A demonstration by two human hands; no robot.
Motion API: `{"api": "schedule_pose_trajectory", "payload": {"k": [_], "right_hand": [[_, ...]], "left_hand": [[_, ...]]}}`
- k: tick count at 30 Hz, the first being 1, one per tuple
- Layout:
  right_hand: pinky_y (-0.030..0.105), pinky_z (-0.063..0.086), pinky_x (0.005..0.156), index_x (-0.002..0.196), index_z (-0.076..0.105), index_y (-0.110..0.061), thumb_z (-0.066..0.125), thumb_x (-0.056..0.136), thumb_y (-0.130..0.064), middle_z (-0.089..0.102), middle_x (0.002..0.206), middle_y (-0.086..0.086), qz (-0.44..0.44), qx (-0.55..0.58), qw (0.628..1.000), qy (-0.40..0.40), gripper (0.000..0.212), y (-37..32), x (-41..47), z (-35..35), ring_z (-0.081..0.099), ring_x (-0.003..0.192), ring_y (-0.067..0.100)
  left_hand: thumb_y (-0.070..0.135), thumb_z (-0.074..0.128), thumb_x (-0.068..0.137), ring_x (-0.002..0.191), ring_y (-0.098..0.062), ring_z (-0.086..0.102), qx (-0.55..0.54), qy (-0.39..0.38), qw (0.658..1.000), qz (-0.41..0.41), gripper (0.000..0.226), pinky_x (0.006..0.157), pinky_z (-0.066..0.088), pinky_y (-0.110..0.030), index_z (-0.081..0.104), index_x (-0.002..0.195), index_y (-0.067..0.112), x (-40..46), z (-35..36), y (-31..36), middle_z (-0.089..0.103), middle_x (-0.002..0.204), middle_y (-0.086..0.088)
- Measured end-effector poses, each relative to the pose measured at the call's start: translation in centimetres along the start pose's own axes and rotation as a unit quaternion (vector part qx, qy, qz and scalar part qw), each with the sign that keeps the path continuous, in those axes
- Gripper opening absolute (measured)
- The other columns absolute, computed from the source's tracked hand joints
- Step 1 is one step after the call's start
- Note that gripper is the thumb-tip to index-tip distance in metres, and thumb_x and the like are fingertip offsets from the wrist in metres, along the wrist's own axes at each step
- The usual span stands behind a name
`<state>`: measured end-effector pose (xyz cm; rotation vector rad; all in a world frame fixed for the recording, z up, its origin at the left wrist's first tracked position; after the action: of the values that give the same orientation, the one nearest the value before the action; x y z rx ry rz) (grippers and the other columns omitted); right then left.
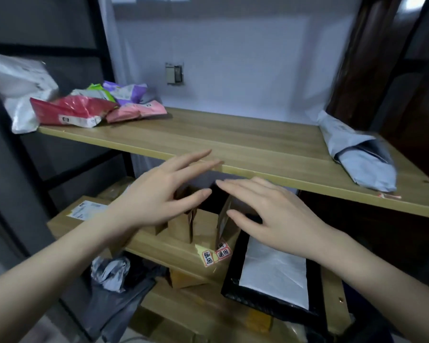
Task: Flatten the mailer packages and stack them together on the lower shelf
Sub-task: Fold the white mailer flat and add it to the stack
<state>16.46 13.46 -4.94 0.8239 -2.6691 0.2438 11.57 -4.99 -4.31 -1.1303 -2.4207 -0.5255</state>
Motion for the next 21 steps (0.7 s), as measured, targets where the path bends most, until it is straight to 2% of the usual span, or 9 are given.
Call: {"api": "schedule_pose_trajectory", "payload": {"k": [2,4,8,13,16,19,21], "right_hand": [[0.038,0.046,0.096,0.142,0.039,-0.027,0.038,0.092,-0.043,0.049,0.139,-0.011,-0.009,0.014,0.999,0.043,0.052,-0.2,1.9,-1.0,0.046,0.122,0.012],[0.041,0.044,0.098,0.141,0.040,-0.027,0.038,0.090,-0.044,0.049,0.139,-0.009,-0.007,0.029,0.997,0.072,0.054,0.0,4.1,-1.9,0.045,0.123,0.015],[0.037,0.033,0.110,0.143,0.033,-0.032,0.039,0.090,-0.048,0.037,0.149,-0.006,0.002,0.007,0.995,0.102,0.056,0.3,8.0,-3.6,0.035,0.133,0.014],[0.033,0.026,0.111,0.145,0.028,-0.035,0.043,0.093,-0.046,0.028,0.153,-0.007,0.005,-0.025,0.995,0.092,0.055,-0.1,13.5,-4.6,0.026,0.138,0.012],[0.033,0.029,0.107,0.146,0.022,-0.036,0.041,0.094,-0.046,0.023,0.155,-0.008,-0.012,-0.060,0.995,0.076,0.057,-0.5,17.4,-4.3,0.024,0.139,0.013],[0.035,0.028,0.108,0.147,0.018,-0.036,0.040,0.094,-0.045,0.021,0.156,-0.007,-0.039,-0.075,0.994,0.068,0.059,-1.4,21.8,-3.7,0.023,0.139,0.013],[0.037,0.029,0.109,0.148,0.019,-0.034,0.039,0.094,-0.046,0.022,0.156,-0.006,-0.061,-0.077,0.993,0.070,0.058,-2.3,24.9,-3.2,0.025,0.139,0.015]], "left_hand": [[0.059,0.038,0.087,0.137,0.000,0.029,0.011,0.024,1.000,-0.008,0.058,0.107,0.030,-0.020,0.034,0.142,0.040,0.5,-1.7,-1.0,0.024,0.153,0.019],[0.058,0.039,0.087,0.138,-0.001,0.027,0.030,0.042,0.999,-0.017,0.059,0.107,0.025,-0.016,0.035,0.143,0.038,1.1,-3.2,-2.3,0.024,0.154,0.017],[0.061,0.038,0.086,0.140,-0.005,0.027,0.072,0.068,0.994,-0.038,0.062,0.112,0.030,-0.031,0.033,0.144,0.038,2.0,-5.9,-5.2,0.025,0.155,0.014],[0.060,0.038,0.086,0.139,-0.009,0.030,0.108,0.104,0.987,-0.059,0.062,0.109,0.030,-0.031,0.035,0.143,0.036,2.5,-8.5,-8.7,0.027,0.154,0.010],[0.058,0.037,0.087,0.138,-0.012,0.031,0.133,0.122,0.980,-0.081,0.061,0.110,0.031,-0.033,0.036,0.143,0.034,2.5,-9.9,-11.4,0.028,0.154,0.008],[0.056,0.035,0.088,0.137,-0.015,0.034,0.146,0.158,0.969,-0.118,0.059,0.109,0.034,-0.038,0.039,0.142,0.033,2.1,-11.7,-14.7,0.031,0.153,0.005],[0.056,0.035,0.087,0.138,-0.016,0.033,0.161,0.182,0.958,-0.150,0.059,0.109,0.032,-0.037,0.039,0.141,0.032,1.6,-13.1,-17.2,0.031,0.153,0.004]]}}
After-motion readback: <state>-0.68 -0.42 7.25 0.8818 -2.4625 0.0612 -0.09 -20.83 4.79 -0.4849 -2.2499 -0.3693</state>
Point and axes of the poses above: each hand's wrist, its own x-axis towards the middle knuckle, its own z-axis out of the palm, y = z × x, the point moved 4 cm from there along x, towards the middle knuckle
